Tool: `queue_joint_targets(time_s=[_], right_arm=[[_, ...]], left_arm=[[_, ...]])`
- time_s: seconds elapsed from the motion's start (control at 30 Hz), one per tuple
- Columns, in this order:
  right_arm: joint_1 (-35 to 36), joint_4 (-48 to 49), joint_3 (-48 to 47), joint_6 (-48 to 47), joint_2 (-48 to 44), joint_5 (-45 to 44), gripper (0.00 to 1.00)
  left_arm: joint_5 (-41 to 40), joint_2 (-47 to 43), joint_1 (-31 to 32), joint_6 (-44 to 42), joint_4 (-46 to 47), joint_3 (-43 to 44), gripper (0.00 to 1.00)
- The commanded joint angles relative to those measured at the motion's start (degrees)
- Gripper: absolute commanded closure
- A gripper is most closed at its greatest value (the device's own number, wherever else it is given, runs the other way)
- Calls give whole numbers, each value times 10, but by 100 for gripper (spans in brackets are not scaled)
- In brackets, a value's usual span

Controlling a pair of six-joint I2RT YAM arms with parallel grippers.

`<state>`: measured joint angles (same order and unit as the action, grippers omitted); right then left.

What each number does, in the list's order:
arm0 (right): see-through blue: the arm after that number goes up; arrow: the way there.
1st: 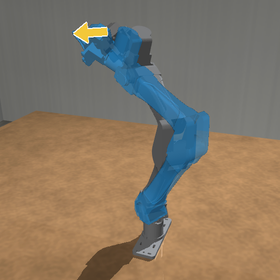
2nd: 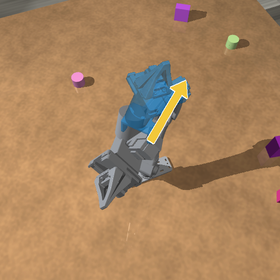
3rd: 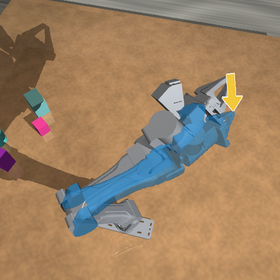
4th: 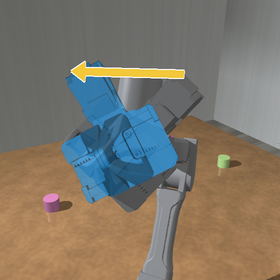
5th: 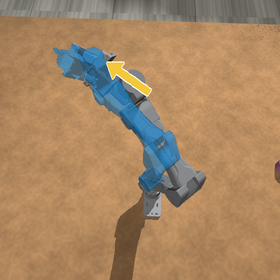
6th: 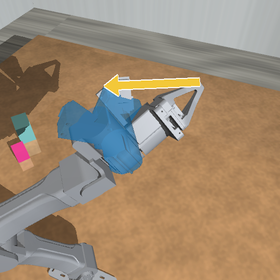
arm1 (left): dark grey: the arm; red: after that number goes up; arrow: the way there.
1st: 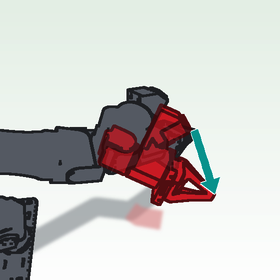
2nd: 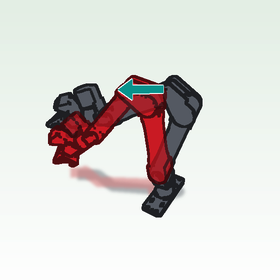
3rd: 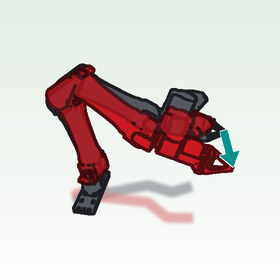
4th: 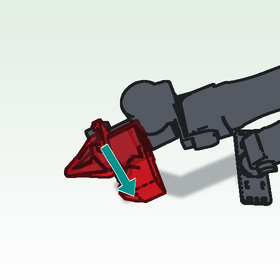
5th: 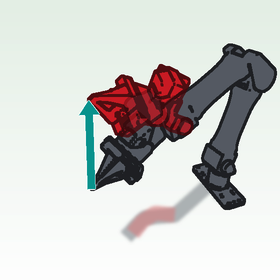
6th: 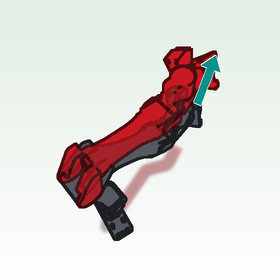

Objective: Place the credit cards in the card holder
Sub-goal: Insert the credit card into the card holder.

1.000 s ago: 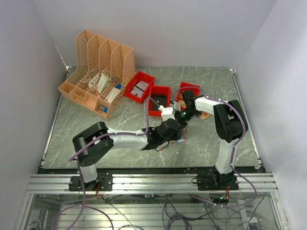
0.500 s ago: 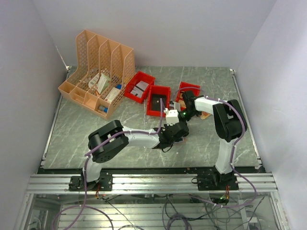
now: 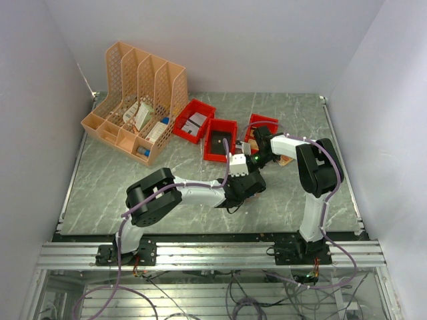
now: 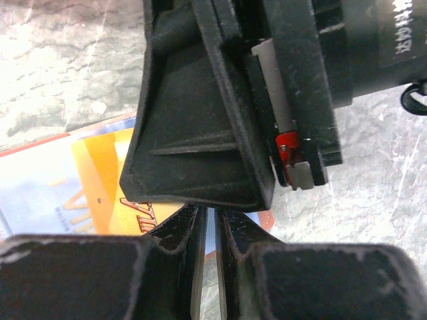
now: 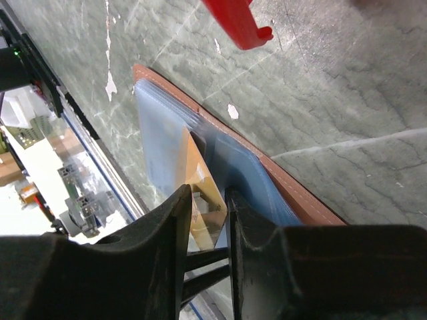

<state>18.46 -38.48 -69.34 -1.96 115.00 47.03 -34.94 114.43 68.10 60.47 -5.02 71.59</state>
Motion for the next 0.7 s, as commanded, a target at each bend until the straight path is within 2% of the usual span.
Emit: queue_joint_targets(time_s=[0.0,0.67], right_arm=[[5,6,-3,-15,15,-21,72],[5,9,-2,-20,-6,-8,70]], left_arm=[[-52,2,5,26,-33,8,80],[-95,-28,15,57,-63,-12,81]])
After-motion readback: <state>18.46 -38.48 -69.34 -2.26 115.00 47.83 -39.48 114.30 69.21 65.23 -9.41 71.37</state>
